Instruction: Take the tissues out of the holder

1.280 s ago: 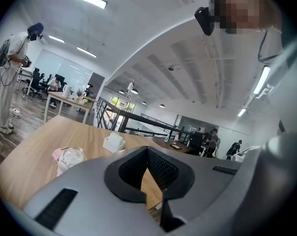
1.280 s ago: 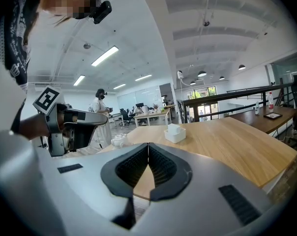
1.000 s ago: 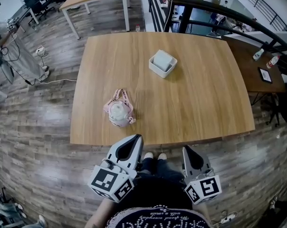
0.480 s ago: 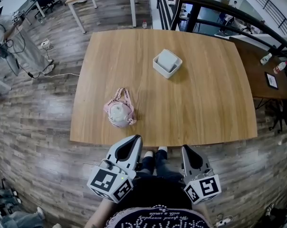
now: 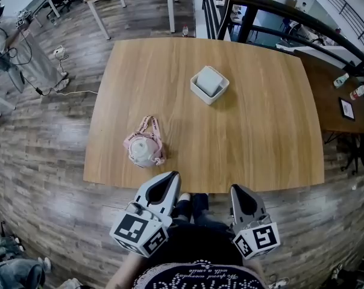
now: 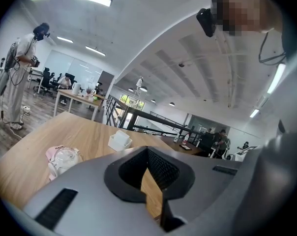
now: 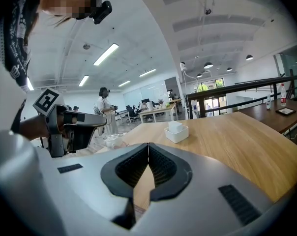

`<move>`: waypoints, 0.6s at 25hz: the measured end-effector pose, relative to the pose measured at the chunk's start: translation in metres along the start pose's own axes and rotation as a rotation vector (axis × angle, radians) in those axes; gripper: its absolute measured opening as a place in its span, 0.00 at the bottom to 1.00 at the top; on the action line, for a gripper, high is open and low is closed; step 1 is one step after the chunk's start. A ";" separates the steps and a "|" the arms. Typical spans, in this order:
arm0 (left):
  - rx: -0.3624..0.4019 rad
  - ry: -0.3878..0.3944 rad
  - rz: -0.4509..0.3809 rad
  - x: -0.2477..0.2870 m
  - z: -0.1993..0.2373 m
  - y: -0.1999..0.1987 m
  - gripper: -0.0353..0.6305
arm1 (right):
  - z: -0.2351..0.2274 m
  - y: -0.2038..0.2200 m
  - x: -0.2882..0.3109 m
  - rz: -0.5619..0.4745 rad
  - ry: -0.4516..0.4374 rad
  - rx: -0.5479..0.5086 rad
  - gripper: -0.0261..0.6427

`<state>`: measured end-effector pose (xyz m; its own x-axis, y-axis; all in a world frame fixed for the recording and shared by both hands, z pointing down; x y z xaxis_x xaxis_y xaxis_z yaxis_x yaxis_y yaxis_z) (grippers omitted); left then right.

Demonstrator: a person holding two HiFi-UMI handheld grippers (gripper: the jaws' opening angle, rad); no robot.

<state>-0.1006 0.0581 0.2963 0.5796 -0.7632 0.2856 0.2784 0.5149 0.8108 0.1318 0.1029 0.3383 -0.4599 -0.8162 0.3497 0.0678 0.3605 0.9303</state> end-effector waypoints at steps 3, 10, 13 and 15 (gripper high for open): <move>0.001 0.000 0.007 0.010 -0.003 0.000 0.06 | -0.011 -0.001 0.002 0.004 0.002 0.004 0.06; -0.002 -0.024 0.004 0.029 -0.008 -0.002 0.06 | -0.033 -0.002 0.009 0.006 -0.013 0.004 0.06; -0.004 -0.035 -0.001 0.037 -0.010 -0.003 0.06 | -0.042 -0.005 0.013 0.004 -0.022 0.003 0.06; -0.002 -0.040 -0.004 0.041 -0.012 -0.003 0.06 | -0.049 -0.006 0.015 -0.001 -0.030 0.000 0.06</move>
<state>-0.0682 0.0297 0.2991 0.5473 -0.7803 0.3027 0.2821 0.5125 0.8110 0.1678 0.0662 0.3432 -0.4861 -0.8026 0.3457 0.0676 0.3599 0.9305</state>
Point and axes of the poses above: the fingertips, and each gripper's own axes: x forward along the fingers, z to its left, y out of its underside, the point moved 8 cm from there along -x, backward along the fingers, and after that the axes turned 8 degrees about -x, right-handed, at the moved point
